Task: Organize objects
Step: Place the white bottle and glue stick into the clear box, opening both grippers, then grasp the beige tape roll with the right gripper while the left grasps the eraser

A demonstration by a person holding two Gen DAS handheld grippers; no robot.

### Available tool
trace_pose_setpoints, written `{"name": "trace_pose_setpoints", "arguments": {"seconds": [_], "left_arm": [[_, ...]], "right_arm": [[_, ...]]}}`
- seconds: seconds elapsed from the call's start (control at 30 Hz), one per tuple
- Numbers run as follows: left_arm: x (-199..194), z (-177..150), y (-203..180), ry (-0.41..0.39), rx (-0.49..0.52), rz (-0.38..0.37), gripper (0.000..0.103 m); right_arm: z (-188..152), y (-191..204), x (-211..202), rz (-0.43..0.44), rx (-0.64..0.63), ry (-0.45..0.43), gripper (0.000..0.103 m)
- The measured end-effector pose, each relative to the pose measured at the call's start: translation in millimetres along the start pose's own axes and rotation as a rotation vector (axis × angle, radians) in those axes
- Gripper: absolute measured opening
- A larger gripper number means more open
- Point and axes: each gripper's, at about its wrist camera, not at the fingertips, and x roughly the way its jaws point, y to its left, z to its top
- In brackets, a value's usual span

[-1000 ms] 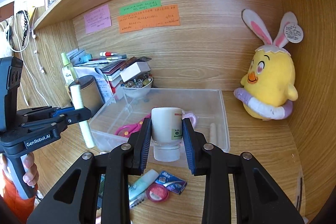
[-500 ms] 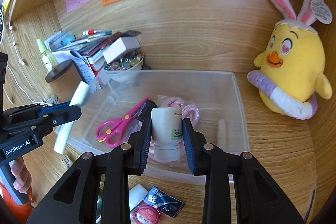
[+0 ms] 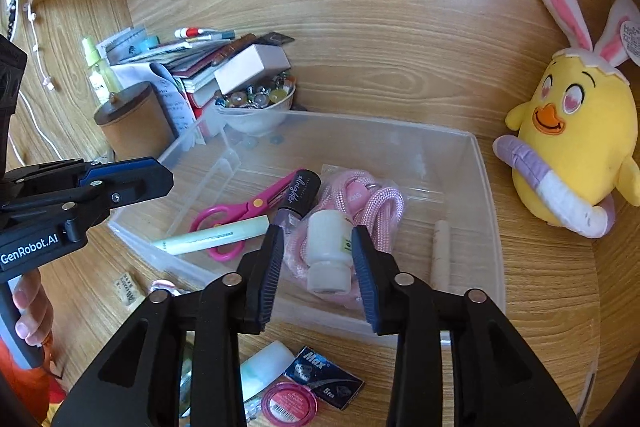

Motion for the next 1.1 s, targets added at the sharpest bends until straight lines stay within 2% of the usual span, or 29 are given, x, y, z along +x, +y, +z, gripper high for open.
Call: {"name": "trace_pose_setpoints", "arguments": {"seconds": [0.07,0.2,0.37,0.47,0.53,0.6,0.7,1.1], "left_arm": [[-8,-2,0,-0.019,0.003,0.003,0.032],[-24,-9,-2,-0.047,0.014,0.021,0.032],[-36,-22,-5,-0.044,0.03,-0.005,0.039],[-44,-33,-8,-0.069,0.057,0.038,0.058],[-50,-40,-9,-0.094,0.074,0.072,0.078],[-55,-47,-9,-0.111,0.077,0.105,0.087],[-61,-57,-2,-0.11,0.067,0.109,0.098],[-55,-93,29,-0.028,-0.044,0.105,0.101]], "right_arm": [[-2,0,-11,0.007,-0.001,-0.02,0.044],[-9,3,-30,0.009,-0.006,-0.057,0.056],[-21,8,-53,0.022,-0.016,-0.089,0.062],[-32,14,-64,0.017,-0.032,-0.101,0.064],[-41,16,-70,0.013,-0.041,-0.104,0.065],[-50,18,-74,0.01,-0.049,-0.1,0.066],[-64,21,-78,0.002,-0.057,-0.092,0.067],[-115,35,-77,0.077,-0.019,-0.007,0.067]]}}
